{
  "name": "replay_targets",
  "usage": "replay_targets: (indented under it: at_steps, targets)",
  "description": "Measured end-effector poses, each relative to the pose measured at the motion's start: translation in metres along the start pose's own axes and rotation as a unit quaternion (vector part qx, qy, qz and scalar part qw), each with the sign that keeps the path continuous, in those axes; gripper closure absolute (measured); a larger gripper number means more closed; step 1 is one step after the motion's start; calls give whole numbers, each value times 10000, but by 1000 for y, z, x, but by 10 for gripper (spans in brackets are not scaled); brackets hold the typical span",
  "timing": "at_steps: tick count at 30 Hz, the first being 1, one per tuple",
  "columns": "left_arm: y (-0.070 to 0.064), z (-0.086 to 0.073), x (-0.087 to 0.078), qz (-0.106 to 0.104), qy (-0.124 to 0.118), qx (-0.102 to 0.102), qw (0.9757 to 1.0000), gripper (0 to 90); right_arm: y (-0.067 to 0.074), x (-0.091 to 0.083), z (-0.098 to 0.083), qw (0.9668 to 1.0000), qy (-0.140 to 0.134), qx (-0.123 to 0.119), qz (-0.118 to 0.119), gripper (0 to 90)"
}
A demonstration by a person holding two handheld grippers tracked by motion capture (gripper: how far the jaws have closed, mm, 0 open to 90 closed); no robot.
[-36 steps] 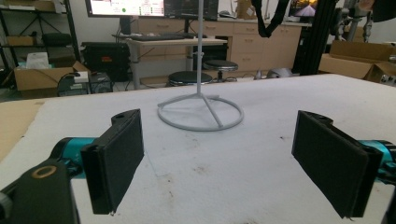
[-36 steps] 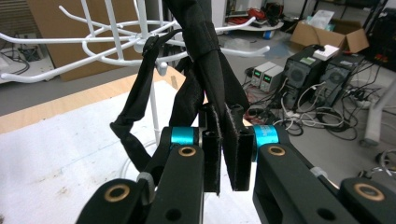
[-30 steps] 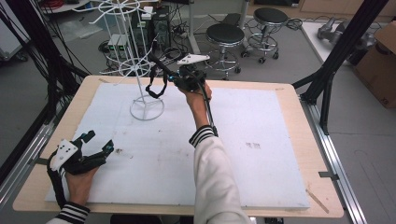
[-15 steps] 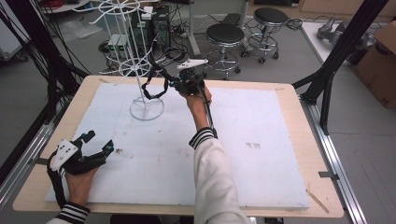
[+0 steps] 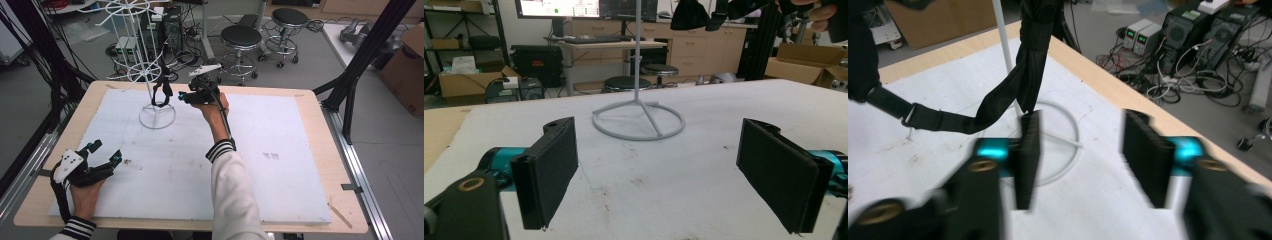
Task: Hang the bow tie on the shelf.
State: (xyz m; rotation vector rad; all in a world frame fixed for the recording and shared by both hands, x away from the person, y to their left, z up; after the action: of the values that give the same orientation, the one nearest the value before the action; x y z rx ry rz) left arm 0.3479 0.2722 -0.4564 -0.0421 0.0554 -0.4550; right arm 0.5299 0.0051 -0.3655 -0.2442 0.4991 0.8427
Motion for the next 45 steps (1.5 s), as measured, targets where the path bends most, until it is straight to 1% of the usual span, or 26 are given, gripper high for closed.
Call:
replay_targets:
  at_steps: [1,2,4,5,7,8,9,10,11,12,13,14,15,16,18,20,23,27,29,31,35,36,37,41,43,45]
  targets:
    - [0,0,0,4,-1,0,10000,172,0,-2,0,10000,11,36,-15,316]
    - [0,0,0,4,-3,-1,10000,171,0,-5,-1,9999,47,139,-36,250]
    - [0,0,1,12,-4,-15,10000,171,1,-12,-2,9996,90,277,20,120]
    - [0,0,0,17,10,-11,10000,171,3,-21,-3,9992,176,348,54,104]
    - [0,0,1,18,23,23,10000,172,5,-32,-5,9990,271,346,90,100]
    - [0,0,1,23,26,28,10000,172,5,-41,-6,9990,278,326,88,99]
    - [0,0,1,31,21,8,10000,173,5,-55,-6,9997,50,229,7,98]
    - [0,0,2,42,27,-17,10000,173,6,-65,-8,9998,-116,169,-77,98]
    - [1,0,1,46,57,-22,10000,173,5,-77,-11,9998,-79,153,-110,98]
    - [1,-1,1,53,62,-32,10000,173,2,-91,-15,9997,-3,230,-121,98]
    - [1,0,1,58,58,-40,10000,172,1,-100,-18,9996,-49,270,-113,98]
    - [1,0,1,72,59,-44,9999,172,0,-113,-21,9991,-266,291,-167,99]
    - [1,0,1,61,56,-22,10000,172,-1,-129,-26,9973,-620,235,-310,99]
    - [1,0,2,70,47,-25,10000,172,-2,-138,-31,9962,-738,190,-410,99]
    - [1,0,2,75,50,-23,10000,172,-5,-160,-48,9956,-741,232,-533,99]
    - [1,0,1,54,53,-17,10000,171,-8,-181,-66,9935,-845,236,-719,99]
    - [0,0,1,48,44,20,10000,171,-9,-215,-94,9887,-1069,277,-1012,99]
    - [0,0,1,48,51,24,10000,171,-8,-244,-123,9821,-1323,350,-1294,99]
    - [0,0,1,49,43,24,10000,171,-7,-253,-139,9789,-1379,372,-1463,99]
    - [0,0,1,49,41,37,10000,171,-6,-259,-155,9752,-1499,421,-1576,99]
    - [0,0,1,38,31,59,10000,171,-4,-260,-186,9698,-1626,563,-1727,99]
    - [-1,0,1,25,22,52,10000,171,-4,-259,-194,9680,-1656,569,-1797,99]
    - [-1,0,1,23,20,47,10000,171,-5,-257,-205,9647,-1704,584,-1923,99]
    - [-1,0,1,26,4,46,10000,171,-5,-251,-223,9581,-1848,602,-2102,99]
    - [-1,0,1,25,5,45,10000,171,-6,-248,-229,9543,-1923,449,-2243,99]
    - [-1,0,1,23,9,44,10000,171,-5,-244,-232,9523,-2012,431,-2252,99]
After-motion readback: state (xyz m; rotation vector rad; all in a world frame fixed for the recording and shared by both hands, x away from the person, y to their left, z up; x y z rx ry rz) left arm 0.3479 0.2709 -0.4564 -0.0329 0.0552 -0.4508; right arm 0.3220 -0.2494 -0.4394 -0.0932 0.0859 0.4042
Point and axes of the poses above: each handheld gripper's, and its own axes: x roughly forward along the jaws, z roughly out of its top, y roughly to its left, the point moved 8 cm from there along x, roughly forward along the jaws, and after that the axes turned 1 degree about -x, right-handed, at the moved point
